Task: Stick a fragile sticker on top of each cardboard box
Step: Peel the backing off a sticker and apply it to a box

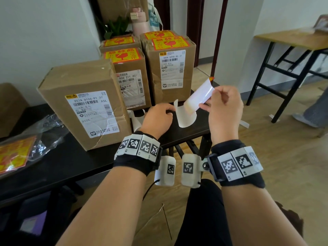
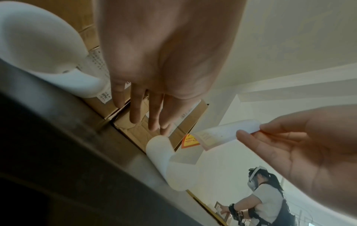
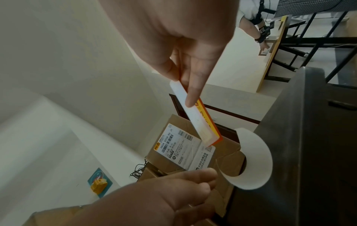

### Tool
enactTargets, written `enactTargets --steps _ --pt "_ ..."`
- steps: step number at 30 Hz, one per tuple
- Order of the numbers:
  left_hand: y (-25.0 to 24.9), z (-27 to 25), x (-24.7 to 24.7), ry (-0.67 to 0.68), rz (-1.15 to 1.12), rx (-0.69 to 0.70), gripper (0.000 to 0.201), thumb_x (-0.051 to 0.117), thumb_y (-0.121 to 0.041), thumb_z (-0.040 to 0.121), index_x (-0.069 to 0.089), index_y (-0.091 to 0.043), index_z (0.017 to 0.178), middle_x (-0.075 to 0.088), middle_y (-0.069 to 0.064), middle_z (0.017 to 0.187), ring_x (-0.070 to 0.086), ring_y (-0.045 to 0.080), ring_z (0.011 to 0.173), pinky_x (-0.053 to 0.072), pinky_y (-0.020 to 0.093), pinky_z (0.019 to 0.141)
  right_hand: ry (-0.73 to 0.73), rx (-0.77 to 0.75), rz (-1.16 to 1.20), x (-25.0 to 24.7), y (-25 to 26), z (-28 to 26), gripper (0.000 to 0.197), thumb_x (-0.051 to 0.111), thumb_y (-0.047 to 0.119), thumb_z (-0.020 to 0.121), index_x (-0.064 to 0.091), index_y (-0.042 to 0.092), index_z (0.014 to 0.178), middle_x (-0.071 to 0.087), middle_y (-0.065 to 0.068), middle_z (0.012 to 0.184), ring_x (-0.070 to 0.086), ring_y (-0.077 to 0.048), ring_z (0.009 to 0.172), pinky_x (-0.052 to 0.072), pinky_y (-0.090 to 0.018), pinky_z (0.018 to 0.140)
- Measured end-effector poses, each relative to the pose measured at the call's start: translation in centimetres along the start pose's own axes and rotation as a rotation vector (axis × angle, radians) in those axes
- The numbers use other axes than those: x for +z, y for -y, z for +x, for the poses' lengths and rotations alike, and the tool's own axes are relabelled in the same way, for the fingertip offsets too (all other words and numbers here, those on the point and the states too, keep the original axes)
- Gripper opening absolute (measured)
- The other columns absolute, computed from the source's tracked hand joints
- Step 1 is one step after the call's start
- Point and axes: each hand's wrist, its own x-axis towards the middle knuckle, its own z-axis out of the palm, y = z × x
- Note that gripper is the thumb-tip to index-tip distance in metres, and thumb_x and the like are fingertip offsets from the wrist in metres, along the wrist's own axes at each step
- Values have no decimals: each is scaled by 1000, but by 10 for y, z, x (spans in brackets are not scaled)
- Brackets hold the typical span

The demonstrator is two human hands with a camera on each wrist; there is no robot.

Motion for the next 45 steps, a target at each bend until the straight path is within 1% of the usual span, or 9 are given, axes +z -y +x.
enactTargets --steps 6,13,18,24,28,32,38,42,45 --pt "-19 -18 -23 -249 -215 149 28 63 -13 87 69 -21 113 67 -10 108 54 -6 86 37 0 72 22 -107 -102 7 10 -7 13 50 18 97 57 28 94 64 5 98 65 -12 94 58 -27 75" --pt "-35 -37 -44 -376 -126 332 37 72 -45 75 69 -27 107 61 -13 97 55 10 92 49 32 80 144 -154 -106 17 38 -19 9 61 20 92 69 23 96 66 14 92 61 -3 91 50 -22 85" --pt "-33 -47 -59 -435 -94 311 38 78 -40 68 64 -23 99 58 -8 98 51 10 93 47 38 85 220 -159 -88 21 55 -32 10 64 24 90 72 26 95 69 16 91 62 2 90 48 -14 76" --pt "-32 -60 -81 -449 -128 295 14 64 -34 80 73 -26 88 63 -9 80 58 10 78 51 44 73 277 -219 -106 23 71 -45 8 64 27 91 71 29 95 68 17 91 63 -1 92 55 -31 87" --pt "-31 -70 -100 -477 -152 283 18 58 -29 88 75 -25 94 64 -9 84 61 12 84 52 43 77 335 -250 -99 23 82 -53 11 68 36 88 72 28 96 70 14 93 64 -2 95 55 -36 90" --pt "-36 -77 -130 -494 -356 201 21 53 -27 98 72 -19 103 71 -4 91 67 7 87 54 25 71 302 -283 -80 29 91 -54 15 67 36 88 69 29 101 68 14 100 62 -4 100 53 -39 92" --pt "-37 -86 -165 -478 -632 112 13 53 -28 99 66 -27 99 72 -9 90 68 1 82 49 7 58 335 -237 -128 51 101 -49 34 63 39 91 61 22 120 62 12 109 56 0 99 47 -20 84" --pt "-26 -85 -181 -461 -712 69 15 56 -29 97 70 -28 101 75 -6 92 71 8 87 56 23 75 449 -201 -138 70 108 -52 14 61 34 93 68 25 100 66 16 93 60 4 88 43 -16 74" --pt "-15 -81 -193 -448 -744 51 14 60 -23 94 74 -26 96 77 -3 89 73 11 86 57 28 79 472 -231 -141 84 114 -52 15 60 31 94 70 19 93 69 11 88 63 2 84 44 -14 70"
